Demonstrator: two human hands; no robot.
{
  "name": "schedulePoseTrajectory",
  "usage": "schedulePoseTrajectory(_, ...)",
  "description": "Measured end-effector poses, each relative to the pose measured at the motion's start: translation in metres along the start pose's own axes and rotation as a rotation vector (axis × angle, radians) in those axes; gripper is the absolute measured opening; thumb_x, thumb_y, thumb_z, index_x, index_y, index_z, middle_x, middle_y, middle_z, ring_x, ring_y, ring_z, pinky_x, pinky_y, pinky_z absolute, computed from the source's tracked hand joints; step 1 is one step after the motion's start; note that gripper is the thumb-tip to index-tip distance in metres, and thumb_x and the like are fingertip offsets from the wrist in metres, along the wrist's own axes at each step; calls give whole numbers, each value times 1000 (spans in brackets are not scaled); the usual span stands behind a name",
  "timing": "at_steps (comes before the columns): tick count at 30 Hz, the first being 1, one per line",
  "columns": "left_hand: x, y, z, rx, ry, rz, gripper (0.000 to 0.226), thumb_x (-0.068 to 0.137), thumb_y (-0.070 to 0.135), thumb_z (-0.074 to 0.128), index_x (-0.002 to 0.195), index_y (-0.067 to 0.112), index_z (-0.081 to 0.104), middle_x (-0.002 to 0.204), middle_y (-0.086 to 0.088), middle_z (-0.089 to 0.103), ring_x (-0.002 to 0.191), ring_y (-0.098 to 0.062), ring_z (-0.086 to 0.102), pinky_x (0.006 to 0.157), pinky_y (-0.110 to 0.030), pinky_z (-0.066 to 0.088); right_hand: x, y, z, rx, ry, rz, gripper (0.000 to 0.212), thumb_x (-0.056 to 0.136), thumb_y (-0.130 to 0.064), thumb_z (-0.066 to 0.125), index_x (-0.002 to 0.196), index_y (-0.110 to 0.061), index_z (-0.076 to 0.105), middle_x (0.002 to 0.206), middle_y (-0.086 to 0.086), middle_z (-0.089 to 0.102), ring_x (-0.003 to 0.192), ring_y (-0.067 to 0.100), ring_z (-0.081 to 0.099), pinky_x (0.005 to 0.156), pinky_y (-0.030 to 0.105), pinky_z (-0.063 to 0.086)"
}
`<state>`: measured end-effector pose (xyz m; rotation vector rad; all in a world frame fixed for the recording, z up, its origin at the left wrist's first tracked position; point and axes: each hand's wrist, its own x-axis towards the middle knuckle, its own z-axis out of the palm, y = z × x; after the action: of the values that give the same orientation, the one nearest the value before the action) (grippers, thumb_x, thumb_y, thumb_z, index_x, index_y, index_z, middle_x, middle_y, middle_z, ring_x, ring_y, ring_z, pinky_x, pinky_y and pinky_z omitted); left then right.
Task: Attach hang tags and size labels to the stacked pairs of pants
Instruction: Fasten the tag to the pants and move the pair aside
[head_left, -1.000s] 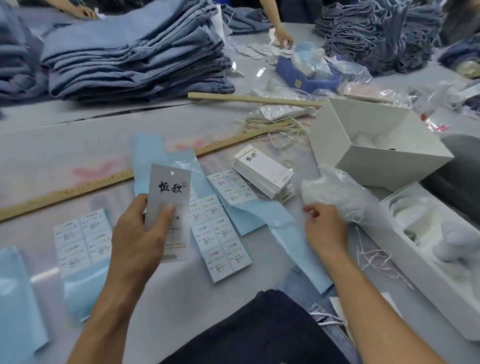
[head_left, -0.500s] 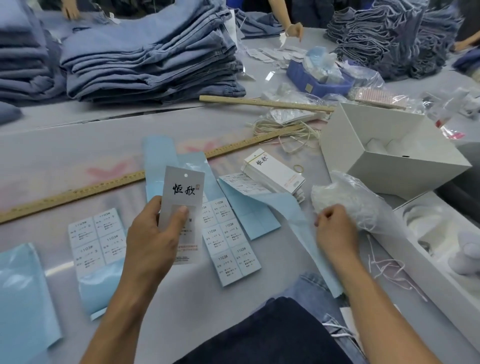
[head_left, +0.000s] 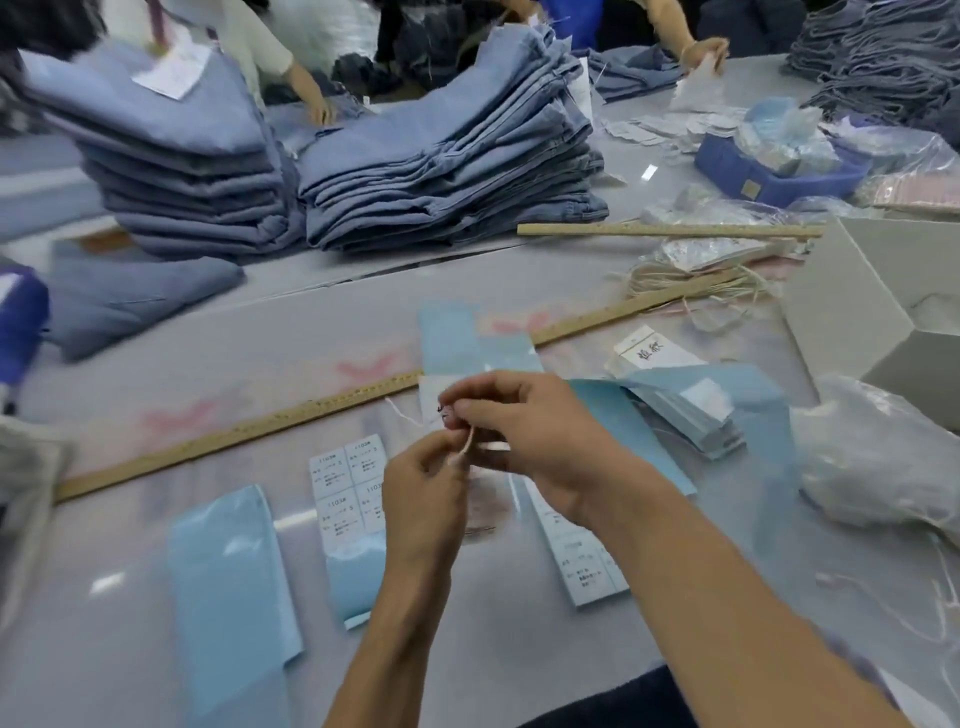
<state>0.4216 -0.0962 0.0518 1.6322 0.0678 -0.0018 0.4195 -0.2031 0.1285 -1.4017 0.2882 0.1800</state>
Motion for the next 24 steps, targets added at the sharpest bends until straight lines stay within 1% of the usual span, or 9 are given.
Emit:
schedulePoseTrajectory(1,-1,3,-1,-59,18,-53,42,95,8,60,77,38,81,83,12,78,79,-1,72,66,-23,55,2,3,0,-9,-4,52,15,96,2,59,100,-1,74,83,10,69,69,15,65,68,26,59)
schedulePoseTrajectory(3,2,3,-3,-151,10,-157,32,93,13,58,82,31,83,89,3,79,92,-18,75,83,-44,62,3,10,-3,-48,12,76,18,95,2,58,98,-3,75,80,8,70,62,12,63,65,26,57)
schedulePoseTrajectory(6,4,1,-7,-314,-112,-184,33,87,36,55,99,18,81,104,-11,77,102,-34,72,93,-63,55,-5,19,-17,-163,48,-31,25,92,-1,59,88,-16,79,72,-2,68,58,9,55,57,21,48)
schedulePoseTrajectory(9,4,0,-6,-306,-139,-146,42,91,55,56,102,23,80,105,-2,78,97,-18,75,78,-35,63,-6,25,-38,-221,119,-118,26,91,-3,61,86,-23,77,71,-4,68,61,9,54,59,19,46)
schedulePoseTrajectory(12,4,-1,-2,-126,-48,-5,21,98,34,63,89,31,82,97,12,78,87,-2,71,64,-14,52,0,29,-40,-239,188,-206,27,90,-3,60,85,-26,75,71,-6,66,57,5,52,55,18,43)
schedulePoseTrajectory(16,10,-5,-8,-39,42,96,25,99,23,64,82,29,80,89,13,77,84,-3,70,65,-13,50,3,41,-29,-498,166,-246,19,92,-13,63,90,-31,69,81,-7,70,73,6,64,70,31,54)
schedulePoseTrajectory(18,10,-3,-8,53,54,173,23,99,26,62,81,28,78,85,17,76,82,-2,70,65,-10,48,3,44,-28,-721,267,-379,15,94,-28,67,107,-34,65,103,-13,65,95,5,61,84,29,50)
schedulePoseTrajectory(20,7,-2,-7,215,33,264,23,96,35,58,85,28,75,84,19,74,81,-4,69,64,-12,48,2,39,-25,-723,349,-567,22,94,-31,69,116,-32,64,115,-15,57,104,5,58,88,21,46)
schedulePoseTrajectory(24,2,0,-7,446,-30,364,29,97,40,49,101,29,75,85,13,72,78,-10,66,63,-36,53,5,37,-18,-597,221,-563,9,91,-19,74,95,-27,76,96,-14,68,92,6,65,77,15,48)
